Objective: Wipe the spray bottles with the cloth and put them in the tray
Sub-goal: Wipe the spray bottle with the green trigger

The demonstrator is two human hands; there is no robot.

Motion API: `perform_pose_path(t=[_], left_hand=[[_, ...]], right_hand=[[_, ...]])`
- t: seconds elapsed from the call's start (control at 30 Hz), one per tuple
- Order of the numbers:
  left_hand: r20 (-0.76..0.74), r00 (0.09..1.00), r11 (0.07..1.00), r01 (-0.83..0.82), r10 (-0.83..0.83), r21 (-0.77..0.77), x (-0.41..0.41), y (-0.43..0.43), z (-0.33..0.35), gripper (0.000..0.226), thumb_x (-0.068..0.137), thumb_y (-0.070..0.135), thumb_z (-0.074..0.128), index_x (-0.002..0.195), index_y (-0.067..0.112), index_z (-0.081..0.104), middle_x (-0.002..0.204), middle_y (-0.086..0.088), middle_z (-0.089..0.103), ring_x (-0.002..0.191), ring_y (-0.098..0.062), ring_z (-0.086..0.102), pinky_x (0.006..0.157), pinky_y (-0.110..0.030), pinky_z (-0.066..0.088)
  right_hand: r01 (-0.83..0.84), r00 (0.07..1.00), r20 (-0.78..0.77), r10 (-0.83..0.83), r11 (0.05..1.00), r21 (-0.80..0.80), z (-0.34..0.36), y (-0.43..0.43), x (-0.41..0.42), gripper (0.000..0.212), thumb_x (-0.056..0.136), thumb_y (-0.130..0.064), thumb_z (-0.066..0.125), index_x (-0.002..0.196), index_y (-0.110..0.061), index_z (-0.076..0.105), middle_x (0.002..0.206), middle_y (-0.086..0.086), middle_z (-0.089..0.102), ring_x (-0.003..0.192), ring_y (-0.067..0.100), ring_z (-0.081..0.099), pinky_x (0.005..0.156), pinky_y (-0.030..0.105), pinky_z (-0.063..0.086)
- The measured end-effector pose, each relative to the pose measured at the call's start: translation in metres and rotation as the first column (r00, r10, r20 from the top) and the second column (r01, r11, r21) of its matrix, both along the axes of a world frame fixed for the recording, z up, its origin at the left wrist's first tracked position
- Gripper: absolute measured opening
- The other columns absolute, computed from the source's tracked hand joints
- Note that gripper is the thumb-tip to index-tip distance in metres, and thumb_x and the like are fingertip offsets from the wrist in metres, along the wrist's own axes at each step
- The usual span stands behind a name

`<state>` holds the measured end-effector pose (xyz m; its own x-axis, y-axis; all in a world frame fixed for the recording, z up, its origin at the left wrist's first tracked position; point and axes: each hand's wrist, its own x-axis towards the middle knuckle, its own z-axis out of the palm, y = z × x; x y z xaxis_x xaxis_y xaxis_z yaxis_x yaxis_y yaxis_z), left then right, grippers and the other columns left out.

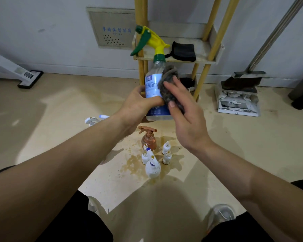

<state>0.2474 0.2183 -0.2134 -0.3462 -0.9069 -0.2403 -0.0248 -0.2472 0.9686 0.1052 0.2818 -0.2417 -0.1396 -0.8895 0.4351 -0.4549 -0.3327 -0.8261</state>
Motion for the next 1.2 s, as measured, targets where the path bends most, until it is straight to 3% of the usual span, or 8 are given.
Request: perform_pose_path(t=[0.07,0.23,0.43,0.6,0.8,0.93,1.07,1.2], left_hand=[[-0.055,0.998,0.999,0.02,-0.018,0.041,0.003,-0.002,0.001,0.097,0.045,0.027,0.084,0.136,0.016,0.052,0.117,-0.008,0.069,0.096,-0.024,0.073,0.09,-0.055,0.058],[-0.139,0.99,0.993,0.034,-0.018,0.114,-0.001,0.004,-0.004,0.079,0.062,0.009,0.076,0.135,0.015,0.046,0.122,-0.012,0.067,0.102,-0.026,0.072,0.089,-0.055,0.058],[-0.126,0.992,0.993,-0.006,0.021,0.115,-0.004,0.001,0.0,0.078,0.072,0.042,0.085,0.133,0.011,0.047,0.116,-0.007,0.073,0.099,-0.021,0.074,0.081,-0.039,0.06],[-0.187,0.982,0.992,0.023,0.0,0.122,-0.006,0.003,0.0,0.059,0.084,0.043,0.073,0.132,0.015,0.056,0.116,-0.005,0.074,0.105,-0.023,0.072,0.087,-0.039,0.059],[-0.109,0.994,0.993,-0.003,0.016,0.116,-0.002,-0.005,-0.002,0.051,0.09,0.048,0.065,0.121,0.007,0.068,0.114,-0.01,0.075,0.106,-0.024,0.071,0.089,-0.037,0.059],[-0.083,0.996,0.989,-0.004,0.016,0.146,-0.001,-0.005,-0.006,0.048,0.096,0.044,0.059,0.126,0.006,0.063,0.111,-0.011,0.073,0.092,-0.02,0.072,0.079,-0.034,0.06],[-0.104,0.994,0.992,0.039,-0.027,0.119,-0.004,0.001,-0.004,0.046,0.082,0.045,0.069,0.116,0.014,0.067,0.097,-0.002,0.077,0.088,-0.018,0.074,0.08,-0.035,0.061],[-0.142,0.988,0.99,-0.041,0.06,0.134,-0.002,-0.002,-0.003,0.049,0.08,0.037,0.076,0.12,0.01,0.066,0.108,-0.009,0.076,0.095,-0.026,0.074,0.084,-0.041,0.061]], right_hand=[[-0.015,1.0,-0.008,0.015,1.0,0.006,0.0,0.0,0.0,0.047,0.102,-0.01,0.047,0.148,-0.021,0.048,0.159,-0.001,0.037,0.147,0.005,0.031,0.12,0.03,0.03],[0.023,0.936,0.336,-0.103,0.972,0.235,0.004,-0.01,-0.008,0.048,0.108,-0.015,0.04,0.156,-0.019,0.033,0.153,-0.006,0.043,0.139,0.005,0.042,0.113,0.029,0.04],[0.037,0.976,0.204,-0.078,0.98,0.198,-0.001,-0.005,0.004,0.058,0.106,-0.024,0.042,0.159,-0.021,0.02,0.158,-0.007,0.036,0.144,0.007,0.037,0.118,0.04,0.036],[0.024,0.998,0.058,-0.028,0.997,0.076,0.003,-0.006,0.001,0.06,0.103,-0.022,0.044,0.159,-0.019,0.023,0.158,-0.003,0.036,0.145,0.007,0.035,0.118,0.04,0.036],[0.021,0.965,0.252,-0.069,0.982,0.186,0.003,-0.011,-0.003,0.056,0.106,-0.021,0.045,0.159,-0.024,0.025,0.151,-0.013,0.043,0.138,0.001,0.043,0.115,0.037,0.041],[0.031,0.978,0.197,-0.072,0.978,0.205,0.0,-0.012,-0.008,0.054,0.105,-0.023,0.047,0.157,-0.026,0.03,0.153,-0.009,0.043,0.139,0.004,0.043,0.114,0.039,0.042],[-0.018,0.991,0.134,-0.01,0.978,0.207,-0.001,-0.01,-0.004,0.06,0.098,-0.029,0.046,0.156,-0.027,0.031,0.155,-0.007,0.043,0.141,0.006,0.041,0.117,0.04,0.037],[-0.04,0.969,0.243,-0.03,0.96,0.278,-0.002,-0.01,-0.003,0.055,0.1,-0.034,0.046,0.154,-0.028,0.036,0.144,-0.01,0.054,0.129,0.003,0.053,0.11,0.04,0.045]])
